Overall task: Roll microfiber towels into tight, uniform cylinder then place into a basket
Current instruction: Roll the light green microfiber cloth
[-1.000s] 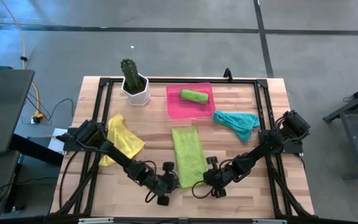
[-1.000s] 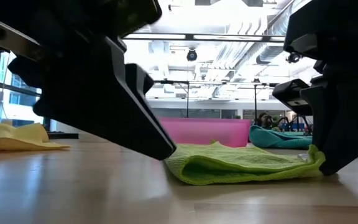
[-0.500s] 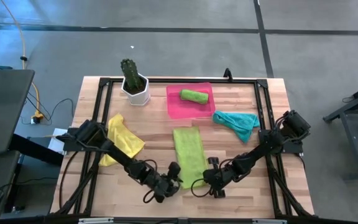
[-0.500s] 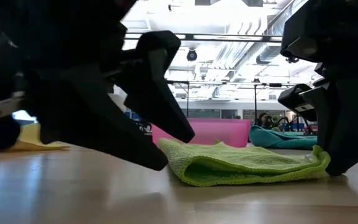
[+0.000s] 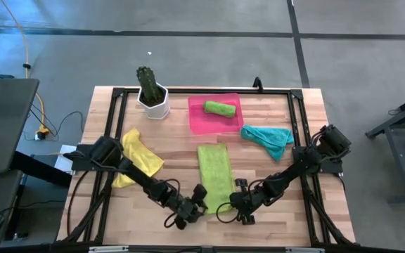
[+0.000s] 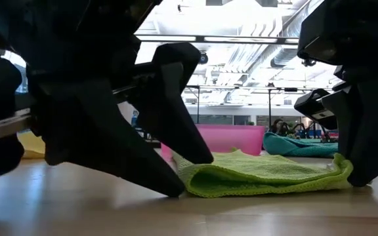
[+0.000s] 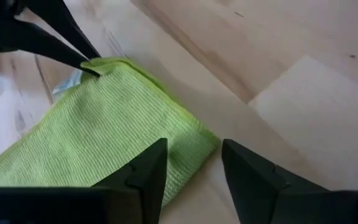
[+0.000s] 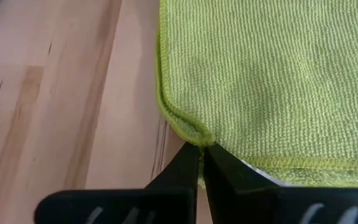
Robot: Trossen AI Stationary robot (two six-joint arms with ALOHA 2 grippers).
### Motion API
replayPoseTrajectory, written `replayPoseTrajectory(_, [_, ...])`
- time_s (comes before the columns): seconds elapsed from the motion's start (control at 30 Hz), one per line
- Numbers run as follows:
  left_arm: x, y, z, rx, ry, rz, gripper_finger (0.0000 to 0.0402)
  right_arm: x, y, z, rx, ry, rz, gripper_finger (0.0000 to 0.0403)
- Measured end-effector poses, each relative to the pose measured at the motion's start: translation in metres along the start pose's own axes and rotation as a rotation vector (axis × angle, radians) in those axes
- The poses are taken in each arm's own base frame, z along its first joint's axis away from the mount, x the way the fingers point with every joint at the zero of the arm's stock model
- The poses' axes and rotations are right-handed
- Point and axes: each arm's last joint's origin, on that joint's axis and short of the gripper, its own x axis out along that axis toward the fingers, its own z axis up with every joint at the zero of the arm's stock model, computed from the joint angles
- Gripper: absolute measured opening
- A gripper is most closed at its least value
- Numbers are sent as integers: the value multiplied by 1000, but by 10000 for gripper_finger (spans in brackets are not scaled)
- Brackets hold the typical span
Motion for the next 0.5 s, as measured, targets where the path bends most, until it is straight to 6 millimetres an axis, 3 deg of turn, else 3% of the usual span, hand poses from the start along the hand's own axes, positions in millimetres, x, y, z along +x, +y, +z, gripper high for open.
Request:
replayPoseTrajectory(0.27, [6, -1, 0, -147, -36, 53, 134, 0, 0, 0, 38, -5, 2, 0])
replayPoseTrajectory(0.5, [4, -8, 2, -380, -50, 19, 46, 0, 1, 1, 101, -14, 8, 0])
